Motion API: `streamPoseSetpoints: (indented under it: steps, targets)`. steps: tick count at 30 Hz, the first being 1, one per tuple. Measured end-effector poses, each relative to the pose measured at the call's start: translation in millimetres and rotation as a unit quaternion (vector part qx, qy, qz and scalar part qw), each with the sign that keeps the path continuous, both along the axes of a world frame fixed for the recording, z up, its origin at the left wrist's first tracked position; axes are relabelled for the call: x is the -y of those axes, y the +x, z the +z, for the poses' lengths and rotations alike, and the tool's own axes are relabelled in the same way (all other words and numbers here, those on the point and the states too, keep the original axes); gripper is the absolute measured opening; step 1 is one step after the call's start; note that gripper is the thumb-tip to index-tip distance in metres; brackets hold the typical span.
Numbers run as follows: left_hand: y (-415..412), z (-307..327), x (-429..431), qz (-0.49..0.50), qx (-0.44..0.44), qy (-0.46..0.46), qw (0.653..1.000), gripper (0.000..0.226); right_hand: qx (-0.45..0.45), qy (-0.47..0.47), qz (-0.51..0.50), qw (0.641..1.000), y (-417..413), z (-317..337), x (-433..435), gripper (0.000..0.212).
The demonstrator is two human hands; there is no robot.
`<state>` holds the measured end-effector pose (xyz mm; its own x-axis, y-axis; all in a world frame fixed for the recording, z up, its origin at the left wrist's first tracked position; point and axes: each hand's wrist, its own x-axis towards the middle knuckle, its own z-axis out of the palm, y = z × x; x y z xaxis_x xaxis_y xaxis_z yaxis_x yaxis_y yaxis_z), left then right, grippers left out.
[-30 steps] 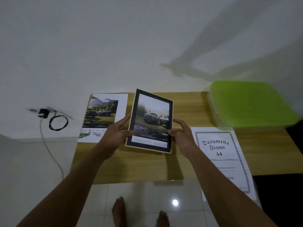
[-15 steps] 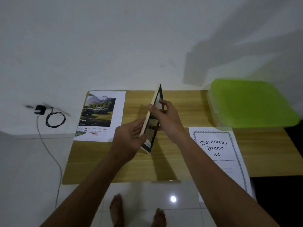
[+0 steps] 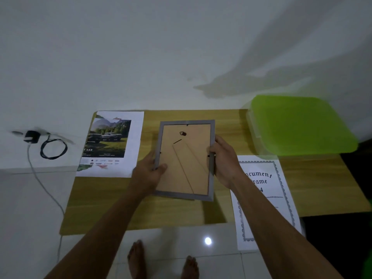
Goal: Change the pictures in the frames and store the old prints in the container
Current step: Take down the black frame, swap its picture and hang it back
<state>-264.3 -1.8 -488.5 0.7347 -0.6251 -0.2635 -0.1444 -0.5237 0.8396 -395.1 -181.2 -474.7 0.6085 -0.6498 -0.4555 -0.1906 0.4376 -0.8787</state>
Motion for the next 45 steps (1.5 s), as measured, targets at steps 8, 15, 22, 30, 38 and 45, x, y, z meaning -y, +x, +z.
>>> streamPoseSetpoints:
  steps: [8,15,22,30,38,45]
  targets:
    - [7,-19,-3,-0.032,0.049,0.059,0.997,0.073,-0.103,-0.110,0.075,0.986,5,-19,3,0.052]
    - [11,-32,4,-0.045,0.104,0.050,0.992,0.082,-0.152,-0.248,0.128,0.948,4,-32,18,0.064]
    - [34,-82,9,-0.043,0.094,0.094,0.990,0.074,-0.223,-0.266,0.147,0.926,28,-90,15,0.048]
    - [41,-81,22,-0.100,0.176,0.281,0.938,0.089,-0.362,-0.403,0.218,0.812,25,-99,18,0.036]
    - [28,-83,-2,-0.192,0.219,0.254,0.922,0.109,-0.294,-0.487,0.273,0.776,12,-101,13,0.044]
    - [27,-85,-16,-0.275,0.172,0.286,0.902,0.133,-0.291,-0.467,0.221,0.806,9,-109,11,0.035]
